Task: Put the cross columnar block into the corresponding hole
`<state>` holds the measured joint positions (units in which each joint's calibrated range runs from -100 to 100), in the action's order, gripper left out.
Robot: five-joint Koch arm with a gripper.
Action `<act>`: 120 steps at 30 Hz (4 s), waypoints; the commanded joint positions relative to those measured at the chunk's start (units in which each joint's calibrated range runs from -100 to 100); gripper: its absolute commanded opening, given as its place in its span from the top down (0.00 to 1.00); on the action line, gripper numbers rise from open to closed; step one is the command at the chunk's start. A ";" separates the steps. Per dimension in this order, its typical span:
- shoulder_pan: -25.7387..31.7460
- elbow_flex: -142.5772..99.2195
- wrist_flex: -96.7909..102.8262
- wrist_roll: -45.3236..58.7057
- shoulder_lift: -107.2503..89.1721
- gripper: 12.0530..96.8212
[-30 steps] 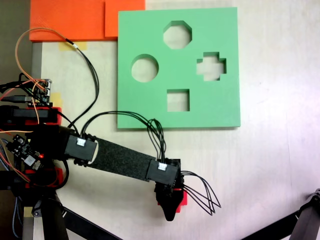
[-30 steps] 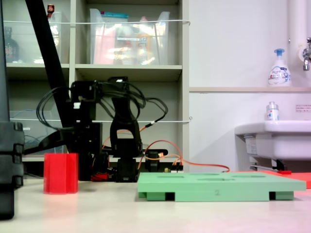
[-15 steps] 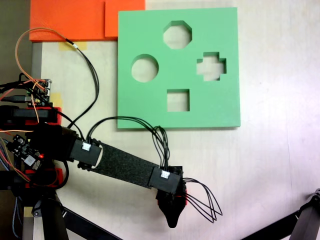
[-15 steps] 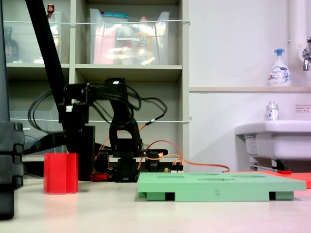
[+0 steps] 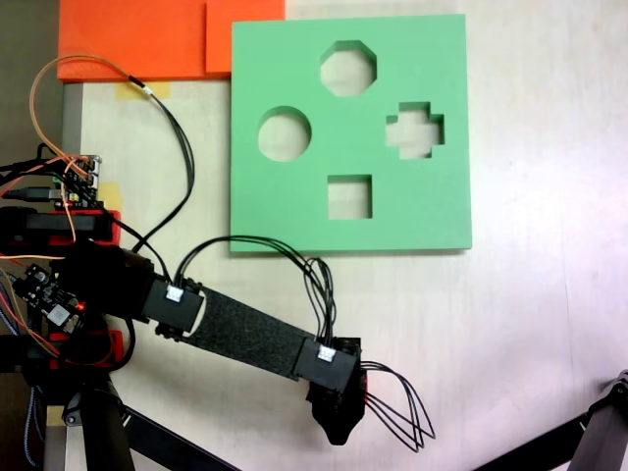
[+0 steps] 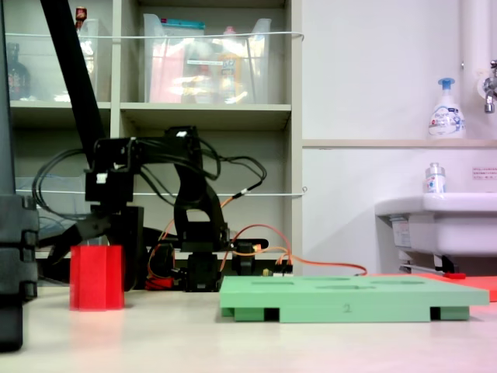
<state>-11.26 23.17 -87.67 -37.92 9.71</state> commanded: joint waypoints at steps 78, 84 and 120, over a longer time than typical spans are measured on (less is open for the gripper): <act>29.55 33.46 22.43 -29.94 3.14 0.63; 30.13 35.05 22.33 -29.99 6.49 0.63; 30.04 34.95 15.11 -29.94 12.21 0.63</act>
<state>18.63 53.55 -72.98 -67.62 22.30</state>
